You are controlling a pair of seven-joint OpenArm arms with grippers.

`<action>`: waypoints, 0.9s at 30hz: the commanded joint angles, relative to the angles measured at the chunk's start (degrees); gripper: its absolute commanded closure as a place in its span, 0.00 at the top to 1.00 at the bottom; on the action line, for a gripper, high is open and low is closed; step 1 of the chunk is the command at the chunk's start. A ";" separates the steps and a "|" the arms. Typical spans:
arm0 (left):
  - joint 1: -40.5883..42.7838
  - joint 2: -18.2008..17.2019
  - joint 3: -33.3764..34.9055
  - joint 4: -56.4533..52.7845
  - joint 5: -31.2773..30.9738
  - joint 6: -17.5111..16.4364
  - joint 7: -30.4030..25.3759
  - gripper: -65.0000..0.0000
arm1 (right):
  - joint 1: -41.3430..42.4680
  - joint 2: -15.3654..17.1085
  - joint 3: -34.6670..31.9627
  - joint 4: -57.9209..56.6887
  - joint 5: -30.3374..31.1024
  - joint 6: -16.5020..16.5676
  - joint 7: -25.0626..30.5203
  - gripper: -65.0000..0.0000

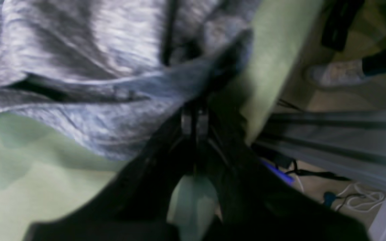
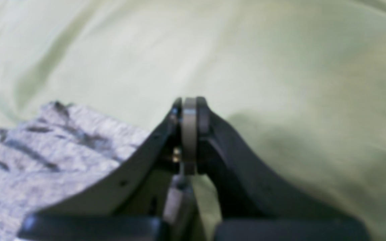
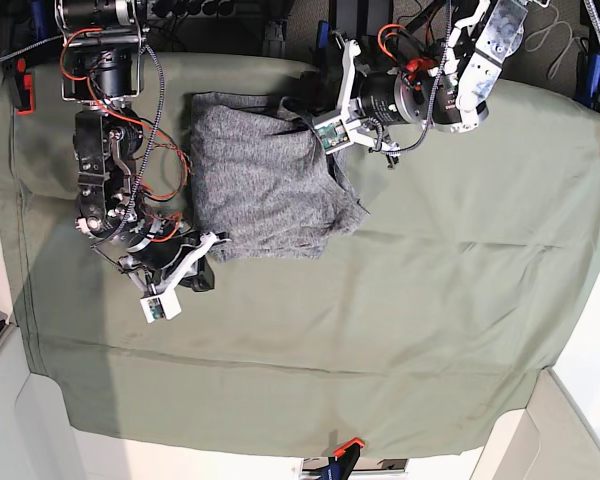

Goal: Fold the T-shirt properly
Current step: 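Grasp the bundle sides with both grippers and slide it toward the left arm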

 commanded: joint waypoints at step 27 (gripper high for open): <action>-20.28 -13.11 -0.24 -19.45 5.40 1.84 -5.22 0.00 | 1.68 0.50 -2.60 0.98 0.46 0.52 1.73 0.00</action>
